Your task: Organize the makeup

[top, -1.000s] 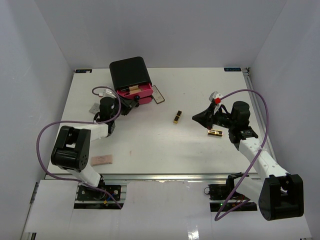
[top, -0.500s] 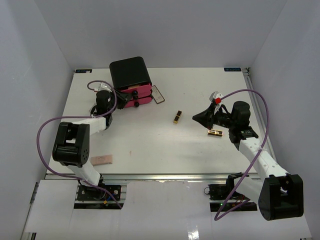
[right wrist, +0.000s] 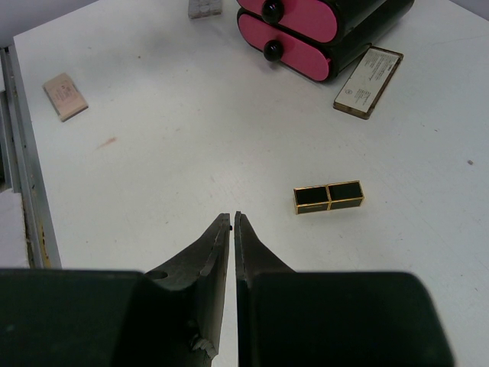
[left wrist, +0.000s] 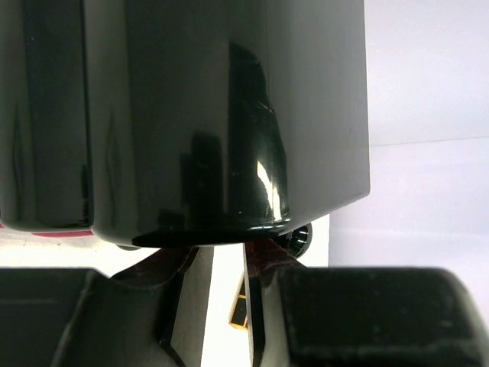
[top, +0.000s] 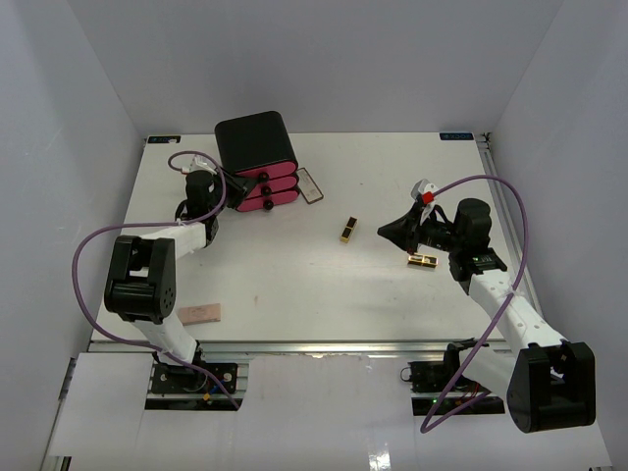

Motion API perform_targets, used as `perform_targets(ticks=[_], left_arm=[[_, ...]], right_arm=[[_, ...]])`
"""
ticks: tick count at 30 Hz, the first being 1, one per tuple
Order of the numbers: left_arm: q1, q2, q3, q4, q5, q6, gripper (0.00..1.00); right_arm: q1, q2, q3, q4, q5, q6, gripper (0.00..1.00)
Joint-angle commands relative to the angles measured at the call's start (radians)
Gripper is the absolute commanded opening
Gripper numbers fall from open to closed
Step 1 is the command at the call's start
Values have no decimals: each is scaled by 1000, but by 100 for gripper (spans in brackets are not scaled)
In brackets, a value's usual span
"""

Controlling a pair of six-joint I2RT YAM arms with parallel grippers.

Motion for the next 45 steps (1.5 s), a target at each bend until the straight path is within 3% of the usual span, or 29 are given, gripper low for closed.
perform_targets(ticks=[1,7,13,21,23,39,45], left_arm=[[8,-27,25,35,8,19,33],[11,-73,-46,65,59,49,34],[10,-101,-147,162,117,55,42],[10,13,-98,225,222,43,46],[10,33,-75,222,230,42,54],[10,160,50,143,185,62,54],[10,185,60,130,170,53,46]], right_arm=[[-9,1,0,30,-16,-15,13],[-8,-1,0,30,-17,-15,13],[-10,0,0,30,-20,-13,13],[-12,-1,2,30,-20,-13,13],[-13,-1,2,29,-20,-13,13],[-21,7,2,26,-19,-18,13],[-25,10,3,26,-19,-19,13]])
